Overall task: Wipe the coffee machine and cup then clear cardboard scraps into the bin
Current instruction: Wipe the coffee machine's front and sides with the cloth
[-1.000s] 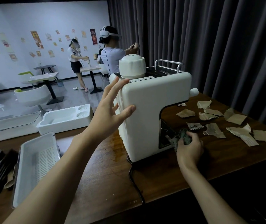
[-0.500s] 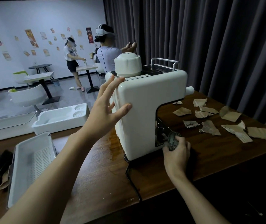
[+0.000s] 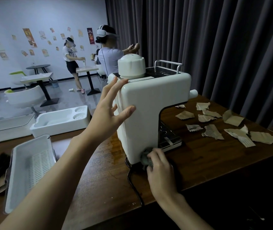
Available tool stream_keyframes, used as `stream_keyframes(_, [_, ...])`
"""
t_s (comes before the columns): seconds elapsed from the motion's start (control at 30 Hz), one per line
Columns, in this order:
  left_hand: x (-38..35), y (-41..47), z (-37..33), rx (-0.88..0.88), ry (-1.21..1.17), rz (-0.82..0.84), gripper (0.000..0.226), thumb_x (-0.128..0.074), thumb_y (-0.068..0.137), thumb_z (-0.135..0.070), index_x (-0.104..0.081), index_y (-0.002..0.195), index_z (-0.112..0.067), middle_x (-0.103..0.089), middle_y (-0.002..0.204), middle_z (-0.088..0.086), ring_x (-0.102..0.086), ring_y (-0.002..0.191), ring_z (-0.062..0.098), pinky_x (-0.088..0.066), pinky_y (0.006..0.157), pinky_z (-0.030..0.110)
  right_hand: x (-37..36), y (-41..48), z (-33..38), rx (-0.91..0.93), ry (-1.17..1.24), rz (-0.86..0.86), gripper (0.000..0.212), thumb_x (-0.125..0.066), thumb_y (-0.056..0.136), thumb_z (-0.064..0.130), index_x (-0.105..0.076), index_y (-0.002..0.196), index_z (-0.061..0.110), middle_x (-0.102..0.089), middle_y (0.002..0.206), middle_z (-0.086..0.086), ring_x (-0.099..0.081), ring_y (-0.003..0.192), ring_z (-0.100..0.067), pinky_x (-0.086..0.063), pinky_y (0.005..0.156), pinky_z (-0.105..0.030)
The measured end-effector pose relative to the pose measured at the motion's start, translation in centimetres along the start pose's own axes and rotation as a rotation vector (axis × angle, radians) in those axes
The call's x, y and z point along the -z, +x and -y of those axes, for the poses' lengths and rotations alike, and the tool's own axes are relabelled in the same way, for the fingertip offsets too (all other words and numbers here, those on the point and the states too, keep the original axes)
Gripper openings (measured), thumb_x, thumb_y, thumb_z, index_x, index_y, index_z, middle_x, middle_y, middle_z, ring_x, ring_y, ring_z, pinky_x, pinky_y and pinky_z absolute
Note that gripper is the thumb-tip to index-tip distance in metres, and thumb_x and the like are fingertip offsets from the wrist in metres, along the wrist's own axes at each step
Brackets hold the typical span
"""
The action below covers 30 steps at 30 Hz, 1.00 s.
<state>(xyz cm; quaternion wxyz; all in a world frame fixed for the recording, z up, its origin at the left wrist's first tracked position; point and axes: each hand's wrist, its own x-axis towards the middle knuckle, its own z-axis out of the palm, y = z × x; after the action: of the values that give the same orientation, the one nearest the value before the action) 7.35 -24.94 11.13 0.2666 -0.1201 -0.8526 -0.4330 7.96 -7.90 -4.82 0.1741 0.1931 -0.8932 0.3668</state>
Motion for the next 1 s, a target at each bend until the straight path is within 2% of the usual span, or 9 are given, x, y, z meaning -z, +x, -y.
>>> stream_keyframes(0.17, [0.0, 0.0, 0.1, -0.003, 0.003, 0.002, 0.071, -0.069, 0.087, -0.046, -0.035, 0.149, -0.043, -0.020, 0.159, -0.017, -0.018, 0.146, -0.005, -0.037, 0.115, 0.055, 0.2, 0.0, -0.7, 0.089, -0.022, 0.066, 0.041, -0.071, 0.083, 0.005, -0.061, 0.121, 0.016, -0.048, 0.137, 0.004, -0.057, 0.116, -0.020, -0.050, 0.098, -0.026])
stream_keyframes(0.27, [0.2, 0.0, 0.1, -0.001, 0.010, 0.012, 0.071, -0.069, 0.087, -0.045, -0.035, 0.149, -0.044, -0.020, 0.159, -0.017, -0.019, 0.148, 0.000, -0.038, 0.115, 0.055, 0.7, 1.0, -1.4, -0.142, 0.152, -0.129, 0.039, -0.073, 0.080, -0.001, -0.064, 0.117, 0.009, -0.056, 0.127, -0.004, -0.060, 0.110, -0.021, -0.045, 0.086, -0.012])
stream_keyframes(0.33, [0.3, 0.1, 0.1, -0.004, 0.019, 0.014, 0.071, -0.069, 0.087, -0.046, -0.035, 0.149, -0.044, -0.020, 0.159, -0.016, -0.018, 0.148, 0.000, -0.038, 0.114, 0.055, 1.1, 1.7, -1.9, -0.270, 0.239, -0.231, 0.039, -0.074, 0.081, 0.001, -0.065, 0.118, 0.008, -0.060, 0.121, -0.008, -0.061, 0.105, -0.021, -0.044, 0.080, -0.014])
stream_keyframes(0.43, [0.2, 0.1, 0.2, -0.009, 0.019, 0.017, 0.071, -0.069, 0.087, -0.047, -0.034, 0.149, -0.044, -0.019, 0.160, -0.014, -0.017, 0.145, -0.008, -0.038, 0.115, 0.055, 0.9, 1.9, -2.1, -0.313, 0.279, -0.252, 0.040, -0.076, 0.081, 0.006, -0.065, 0.119, 0.009, -0.062, 0.118, -0.006, -0.059, 0.102, -0.017, -0.044, 0.078, -0.017])
stream_keyframes(0.53, [0.1, 0.2, 0.3, -0.024, 0.022, 0.009, 0.070, -0.069, 0.087, -0.046, -0.035, 0.149, -0.044, -0.021, 0.160, -0.011, -0.015, 0.138, -0.021, -0.039, 0.114, 0.054, 0.4, 1.5, -1.8, -0.292, 0.270, -0.229, 0.037, -0.078, 0.079, 0.008, -0.065, 0.113, 0.010, -0.059, 0.116, -0.003, -0.055, 0.099, -0.013, -0.039, 0.074, -0.008])
stream_keyframes(0.6, [0.1, 0.1, 0.4, -0.031, 0.025, 0.004, 0.070, -0.069, 0.087, -0.046, -0.035, 0.149, -0.044, -0.022, 0.159, -0.011, -0.016, 0.138, -0.021, -0.040, 0.114, 0.052, 0.6, 1.9, -2.3, -0.265, 0.263, -0.174, 0.033, -0.077, 0.079, 0.008, -0.064, 0.109, 0.010, -0.057, 0.115, -0.001, -0.052, 0.100, -0.010, -0.035, 0.074, -0.004])
stream_keyframes(0.7, [0.1, 0.2, 0.4, -0.032, 0.033, 0.012, 0.070, -0.069, 0.087, -0.048, -0.035, 0.148, -0.046, -0.022, 0.158, -0.011, -0.018, 0.139, -0.018, -0.040, 0.114, 0.049, 2.2, 3.4, -4.1, -0.350, 0.239, -0.202, 0.031, -0.075, 0.081, 0.007, -0.062, 0.109, 0.010, -0.058, 0.114, -0.005, -0.056, 0.102, -0.018, -0.040, 0.072, -0.013])
stream_keyframes(0.83, [0.0, 0.2, 0.3, -0.028, 0.036, 0.012, 0.071, -0.068, 0.086, -0.050, -0.035, 0.148, -0.045, -0.022, 0.157, -0.014, -0.016, 0.137, -0.021, -0.040, 0.114, 0.052, 3.2, 4.7, -4.8, -0.425, 0.203, -0.258, 0.028, -0.072, 0.084, 0.009, -0.060, 0.110, 0.010, -0.059, 0.115, -0.008, -0.053, 0.095, -0.014, -0.035, 0.061, -0.010])
stream_keyframes(1.0, [0.0, 0.1, 0.2, -0.019, 0.026, 0.018, 0.070, -0.068, 0.086, -0.049, -0.035, 0.148, -0.045, -0.022, 0.156, -0.013, -0.016, 0.146, -0.002, -0.039, 0.114, 0.056, 1.3, 3.3, -1.6, -0.371, 0.259, -0.234, 0.028, -0.074, 0.083, 0.010, -0.060, 0.107, 0.010, -0.058, 0.116, -0.007, -0.061, 0.101, -0.021, -0.053, 0.072, -0.024])
